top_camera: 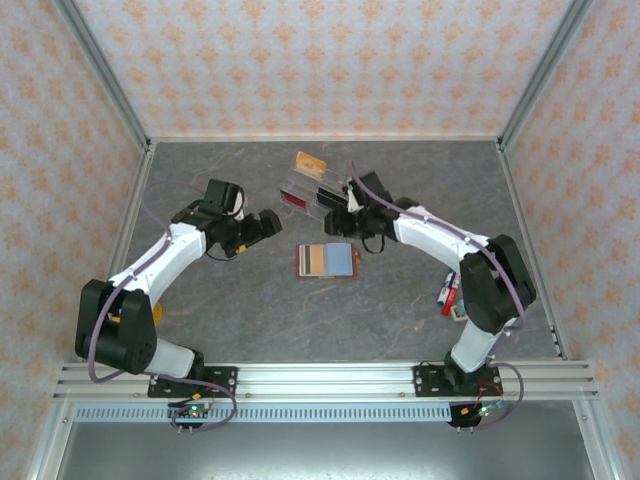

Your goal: Take the credit cards out of the card holder

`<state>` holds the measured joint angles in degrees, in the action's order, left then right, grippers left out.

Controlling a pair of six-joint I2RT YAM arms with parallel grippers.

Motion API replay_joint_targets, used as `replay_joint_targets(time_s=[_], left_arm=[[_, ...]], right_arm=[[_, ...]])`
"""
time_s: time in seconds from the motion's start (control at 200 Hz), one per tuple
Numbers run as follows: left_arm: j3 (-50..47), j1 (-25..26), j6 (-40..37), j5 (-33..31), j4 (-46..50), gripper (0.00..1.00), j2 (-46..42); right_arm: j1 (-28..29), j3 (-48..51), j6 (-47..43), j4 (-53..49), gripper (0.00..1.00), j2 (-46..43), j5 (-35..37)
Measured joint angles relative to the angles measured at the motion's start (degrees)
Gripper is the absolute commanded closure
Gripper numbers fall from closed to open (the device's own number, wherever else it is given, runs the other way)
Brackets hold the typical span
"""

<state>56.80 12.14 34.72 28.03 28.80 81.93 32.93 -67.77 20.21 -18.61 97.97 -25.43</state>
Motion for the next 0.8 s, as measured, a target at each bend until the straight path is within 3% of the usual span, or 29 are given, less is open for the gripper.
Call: replay_joint_targets(time_s=[0.13, 0.245, 0.36, 0.626, 0.801], left_arm=[[-0.6, 2.1, 0.7, 0.6, -1.3, 0.00, 1.1], [-0.6, 3.6, 1.3, 0.7, -1.6, 0.01, 2.4], [-0.6, 5.1, 1.8, 0.8, -1.7, 0.14, 4.3], [1.8, 9.5, 3.0, 1.4, -2.9, 0.28, 10.0], [4.5, 11.9, 3.4, 1.4, -3.6, 0.42, 13.9]], right_arm=[[2.0, 5.8, 8.9, 3.9, 0.49, 0.0, -1.2], [3.0, 9.6, 14.8, 9.2, 0.55, 0.1, -3.2], [3.3, 10.7, 18.6, 13.2, 0.61, 1.2, -5.0], [3.8, 10.7, 21.0, 16.6, 0.68, 3.9, -5.6], [3.8, 10.4, 21.0, 16.5, 0.71, 6.3, -5.6]])
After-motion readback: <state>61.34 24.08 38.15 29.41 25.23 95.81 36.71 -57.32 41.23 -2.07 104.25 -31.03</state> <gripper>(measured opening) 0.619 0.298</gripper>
